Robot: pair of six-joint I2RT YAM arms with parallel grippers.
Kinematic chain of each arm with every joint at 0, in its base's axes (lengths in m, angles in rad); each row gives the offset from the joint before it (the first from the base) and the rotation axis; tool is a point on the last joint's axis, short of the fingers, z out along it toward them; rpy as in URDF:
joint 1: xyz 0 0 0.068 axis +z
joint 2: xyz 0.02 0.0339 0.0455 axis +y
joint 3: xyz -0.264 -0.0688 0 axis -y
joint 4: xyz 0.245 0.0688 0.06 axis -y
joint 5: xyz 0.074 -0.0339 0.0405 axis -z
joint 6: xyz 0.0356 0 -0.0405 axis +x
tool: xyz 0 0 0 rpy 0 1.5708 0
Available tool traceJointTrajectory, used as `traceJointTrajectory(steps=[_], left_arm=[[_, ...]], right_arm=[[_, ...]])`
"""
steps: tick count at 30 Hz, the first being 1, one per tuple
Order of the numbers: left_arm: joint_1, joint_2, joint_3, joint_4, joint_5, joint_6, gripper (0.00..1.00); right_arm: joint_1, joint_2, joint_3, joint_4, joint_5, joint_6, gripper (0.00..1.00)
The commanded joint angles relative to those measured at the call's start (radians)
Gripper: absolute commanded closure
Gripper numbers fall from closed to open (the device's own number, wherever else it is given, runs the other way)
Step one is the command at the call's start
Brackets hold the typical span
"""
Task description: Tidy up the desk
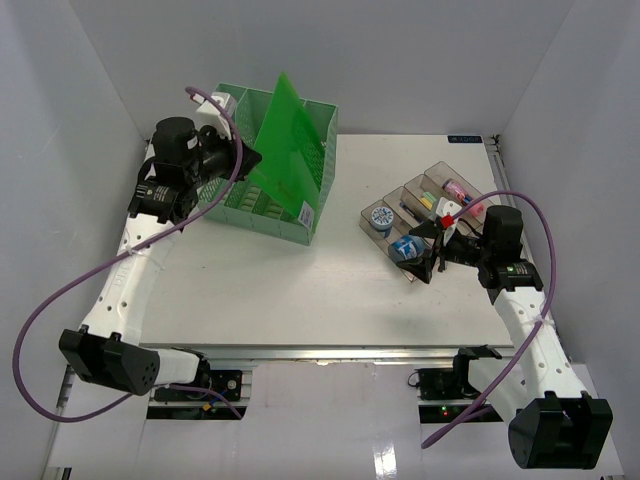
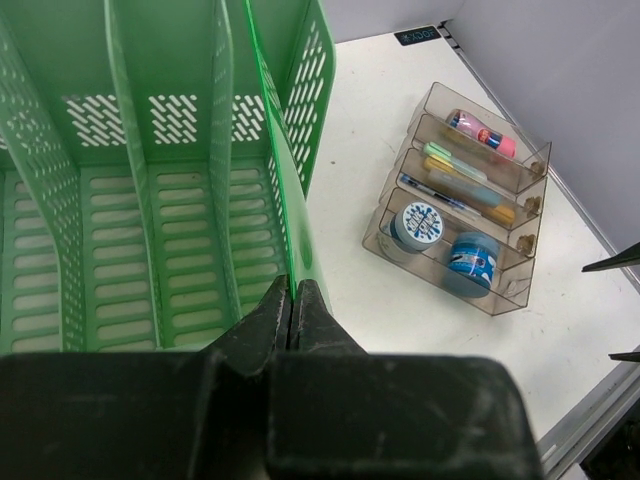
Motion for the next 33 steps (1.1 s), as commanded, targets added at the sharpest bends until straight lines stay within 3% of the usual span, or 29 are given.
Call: traceJointTrajectory(steps=[1,11,26,30,32,33], left_arm=[[-0.026,0.022,0.093,0.027,-0.080,0.065,1.00],[-0.045,0.089,0.252,-0.025,-0.166,0.146,1.00],[-0.115,0.110,0.124,-0.009,-0.150,0.160,1.00],[-0.134,0.110,0.125,-0.009,-0.170,0.125,0.77],[-0.141,0.107,0.125,-0.007,-0.175,0.118,0.51],[-0.143,0.103,0.125,-0.006,-0.176,0.117,0.44]], right_arm=[[-0.003,-0.003,-0.004,0.022,-0.009,-0.006,0.10],[-0.003,-0.001,-0.004,0.023,-0.012,-0.006,0.10],[-0.003,0.001,-0.004,0.022,-0.005,-0.007,0.10],[-0.003,0.003,-0.004,0.022,-0.002,-0.009,0.10],[-0.003,0.003,-0.005,0.022,-0.002,-0.009,0.10],[-0.003,0.003,-0.005,0.022,-0.002,-0.009,0.10]])
